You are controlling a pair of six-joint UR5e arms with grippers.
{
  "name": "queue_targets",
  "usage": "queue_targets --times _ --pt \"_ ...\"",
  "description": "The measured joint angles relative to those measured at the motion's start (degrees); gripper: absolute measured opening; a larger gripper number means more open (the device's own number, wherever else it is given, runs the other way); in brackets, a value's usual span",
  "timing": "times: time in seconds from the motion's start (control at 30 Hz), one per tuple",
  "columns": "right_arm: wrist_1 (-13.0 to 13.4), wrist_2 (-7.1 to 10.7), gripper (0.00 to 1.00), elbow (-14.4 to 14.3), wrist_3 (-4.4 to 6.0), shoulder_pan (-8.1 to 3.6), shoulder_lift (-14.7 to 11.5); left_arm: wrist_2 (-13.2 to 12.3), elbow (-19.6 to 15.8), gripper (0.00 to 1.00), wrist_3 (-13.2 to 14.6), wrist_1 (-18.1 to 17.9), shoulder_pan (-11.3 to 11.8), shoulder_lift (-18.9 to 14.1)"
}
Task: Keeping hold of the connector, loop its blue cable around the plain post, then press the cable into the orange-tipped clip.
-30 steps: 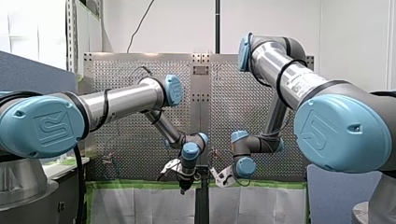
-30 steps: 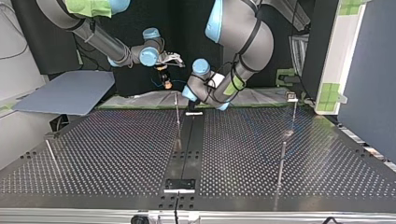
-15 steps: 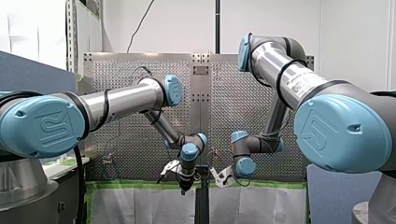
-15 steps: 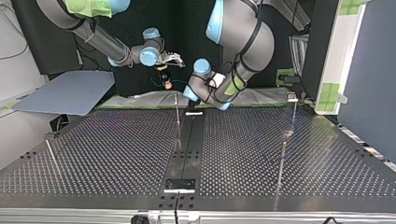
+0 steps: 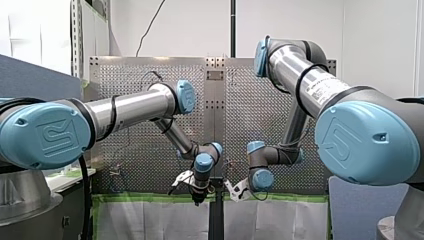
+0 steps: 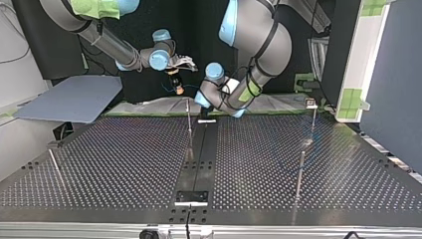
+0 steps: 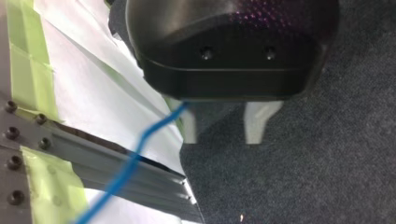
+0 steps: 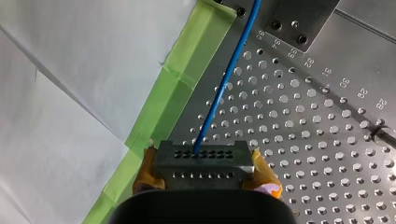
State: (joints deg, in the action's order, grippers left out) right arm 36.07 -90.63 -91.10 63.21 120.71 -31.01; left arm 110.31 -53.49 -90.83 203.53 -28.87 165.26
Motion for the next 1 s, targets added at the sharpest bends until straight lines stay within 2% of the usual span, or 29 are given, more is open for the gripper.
queue_targets --times 0.03,0.07,0.1,0.17,0.2,0.23,0.4,0.5,0.7,0.93,1.0 --pt "0.01 0.0 0.0 0.0 0.0 0.0 0.0 0.42 -0.02 0.4 0.22 -0.12 -0.09 0.0" --pt "0.02 -0.01 0.0 0.0 0.0 0.0 0.02 0.79 -0.06 0.33 0.46 -0.19 -0.17 0.0" --pt "0.03 -0.02 0.0 0.0 0.0 0.0 0.03 1.16 -0.09 0.33 0.71 -0.23 -0.24 0.0" --pt "0.05 -0.01 0.0 0.0 0.0 0.0 0.04 2.19 -0.17 0.15 1.12 -0.28 -0.36 0.0" --pt "0.05 -0.01 0.0 -0.01 0.0 0.0 0.03 2.67 -0.19 0.15 1.2 -0.32 -0.42 0.0" --pt "0.05 -0.01 0.0 0.0 0.0 0.0 0.03 3.19 -0.23 0.0 1.22 -0.41 -0.46 -0.01" --pt "0.03 -0.06 0.0 0.0 0.09 -0.07 0.08 3.55 -0.28 0.0 0.83 -0.87 -0.45 -0.06" --pt "0.3 0.01 0.0 0.0 0.62 -0.28 0.09 3.73 -0.55 0.0 -0.18 -0.94 -0.49 -0.47" --pt "0.55 0.2 0.0 0.32 1.36 -0.79 0.1 5.71 -2.9 0.0 -2.32 -2.98 -0.94 -3.08" --pt "-0.16 0.24 0.0 1.16 1.71 -1.23 0.1 6.13 -6.81 0.0 -4.63 -6.85 -1.03 -7.01" --pt "-0.55 0.18 0.0 1.55 2.2 -1.69 0.1 6.1 -7.81 0.0 -4.85 -7.88 -1.15 -8.02"
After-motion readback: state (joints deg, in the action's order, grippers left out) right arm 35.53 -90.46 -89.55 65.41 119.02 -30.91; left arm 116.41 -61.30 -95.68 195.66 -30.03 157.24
